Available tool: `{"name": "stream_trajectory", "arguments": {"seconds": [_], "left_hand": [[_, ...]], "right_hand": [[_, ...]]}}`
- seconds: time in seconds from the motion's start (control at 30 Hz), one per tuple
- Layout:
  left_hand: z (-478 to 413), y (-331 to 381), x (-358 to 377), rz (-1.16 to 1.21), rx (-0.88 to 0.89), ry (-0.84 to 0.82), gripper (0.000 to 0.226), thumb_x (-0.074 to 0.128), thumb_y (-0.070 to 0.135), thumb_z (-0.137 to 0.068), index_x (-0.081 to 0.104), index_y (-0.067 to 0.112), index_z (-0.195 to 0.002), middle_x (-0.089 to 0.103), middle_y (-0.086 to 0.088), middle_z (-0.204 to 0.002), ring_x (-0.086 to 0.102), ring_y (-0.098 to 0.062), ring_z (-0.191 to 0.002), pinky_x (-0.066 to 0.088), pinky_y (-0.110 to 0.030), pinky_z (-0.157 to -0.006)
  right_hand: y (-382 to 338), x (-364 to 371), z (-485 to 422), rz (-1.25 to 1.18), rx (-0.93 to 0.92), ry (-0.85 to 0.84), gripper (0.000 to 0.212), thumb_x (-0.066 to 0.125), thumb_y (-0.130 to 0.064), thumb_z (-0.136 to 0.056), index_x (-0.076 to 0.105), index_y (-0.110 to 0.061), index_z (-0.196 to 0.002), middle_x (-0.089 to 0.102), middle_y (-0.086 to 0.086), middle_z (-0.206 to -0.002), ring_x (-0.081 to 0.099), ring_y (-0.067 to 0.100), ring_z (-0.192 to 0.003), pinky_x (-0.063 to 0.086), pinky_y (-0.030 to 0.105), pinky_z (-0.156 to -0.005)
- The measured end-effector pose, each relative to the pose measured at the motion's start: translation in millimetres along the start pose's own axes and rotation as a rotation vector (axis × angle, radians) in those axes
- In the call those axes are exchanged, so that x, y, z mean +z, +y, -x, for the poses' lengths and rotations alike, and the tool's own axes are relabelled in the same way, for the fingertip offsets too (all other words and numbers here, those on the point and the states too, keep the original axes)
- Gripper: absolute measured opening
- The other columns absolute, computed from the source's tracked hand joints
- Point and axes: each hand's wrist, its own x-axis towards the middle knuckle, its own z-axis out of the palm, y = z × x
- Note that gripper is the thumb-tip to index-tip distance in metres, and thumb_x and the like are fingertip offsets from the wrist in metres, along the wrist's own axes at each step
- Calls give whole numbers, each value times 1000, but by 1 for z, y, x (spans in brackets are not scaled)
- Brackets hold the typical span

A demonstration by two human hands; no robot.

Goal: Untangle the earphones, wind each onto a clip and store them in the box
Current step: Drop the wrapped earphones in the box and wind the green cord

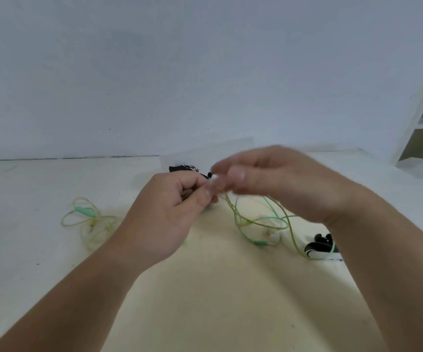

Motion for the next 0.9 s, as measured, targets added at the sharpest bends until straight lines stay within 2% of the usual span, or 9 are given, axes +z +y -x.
{"name": "stream_trajectory", "arguments": {"seconds": [0.1, 0.27, 0.4, 0.5, 0.6, 0.67, 0.77, 0.83, 0.9], "left_hand": [[-2, -2, -2, 7, 11, 66, 24, 61, 25, -95, 69, 14, -75, 41, 14, -43, 34, -6, -41, 26, -12, -42], [-4, -10, -3, -66, -37, 88, 20, 71, 25, -87, 67, 15, -70, 36, 2, -50, 29, -9, -44, 27, -14, -41], [-5, -16, 1, -108, -62, 77, 25, 62, 28, -94, 63, 17, -72, 42, 0, -49, 36, -12, -45, 30, -26, -46], [-1, -17, 9, -96, -93, -10, 29, 58, 43, -95, 64, 20, -79, 59, -5, -58, 55, -9, -47, 46, -28, -54], [3, -17, 26, -227, 5, 19, 34, 52, 56, -86, 62, 30, -106, 63, 8, -94, 62, -9, -84, 51, -34, -81], [6, -10, 36, -348, 173, 144, 36, 54, 47, -87, 55, 26, -117, 51, 11, -109, 53, -8, -97, 43, -22, -87], [13, 16, 52, -428, 484, 272, 19, 60, 18, -87, 59, 11, -104, 51, 1, -101, 49, -13, -88, 42, -21, -82], [17, 17, 68, -496, 666, 191, 18, 62, 3, -84, 62, 7, -102, 57, -6, -98, 55, -24, -87, 48, -35, -80], [20, 12, 84, -544, 635, -42, 30, 57, 9, -90, 61, 10, -119, 58, -8, -116, 57, -28, -102, 51, -43, -85]], "right_hand": [[5, 3, 0, 138, 63, -91, 11, 68, -21, -92, 74, -11, -94, 67, 0, -68, 62, 16, -66, 49, 29, -78], [12, -25, -7, -278, 47, 626, 22, 60, -8, -94, 70, -11, -75, 34, -6, -47, 26, 11, -42, 24, 23, -44], [13, -38, -3, -592, -23, 826, 19, 59, -18, -98, 71, -10, -85, 28, -2, -56, 18, 14, -49, 20, 23, -44], [13, -39, -2, -611, -11, 832, 20, 59, -20, -97, 69, -11, -83, 27, -1, -57, 13, 16, -55, 15, 25, -46], [15, -38, -4, -494, 55, 719, 21, 59, -16, -97, 67, -8, -79, 23, 0, -58, 12, 15, -53, 11, 24, -46], [17, -34, -6, -404, 107, 641, 21, 59, -15, -96, 67, -7, -78, 25, -2, -53, 15, 13, -48, 13, 22, -44], [20, -27, -9, -324, 161, 601, 21, 60, -14, -96, 67, -5, -79, 30, -8, -44, 19, 11, -43, 16, 21, -41], [21, -23, -11, -297, 183, 603, 21, 61, -14, -95, 68, -6, -77, 32, -11, -40, 21, 11, -40, 17, 21, -42], [22, -20, -12, -274, 196, 598, 22, 62, -14, -94, 69, -7, -74, 34, -12, -40, 23, 10, -39, 19, 21, -42]]}}
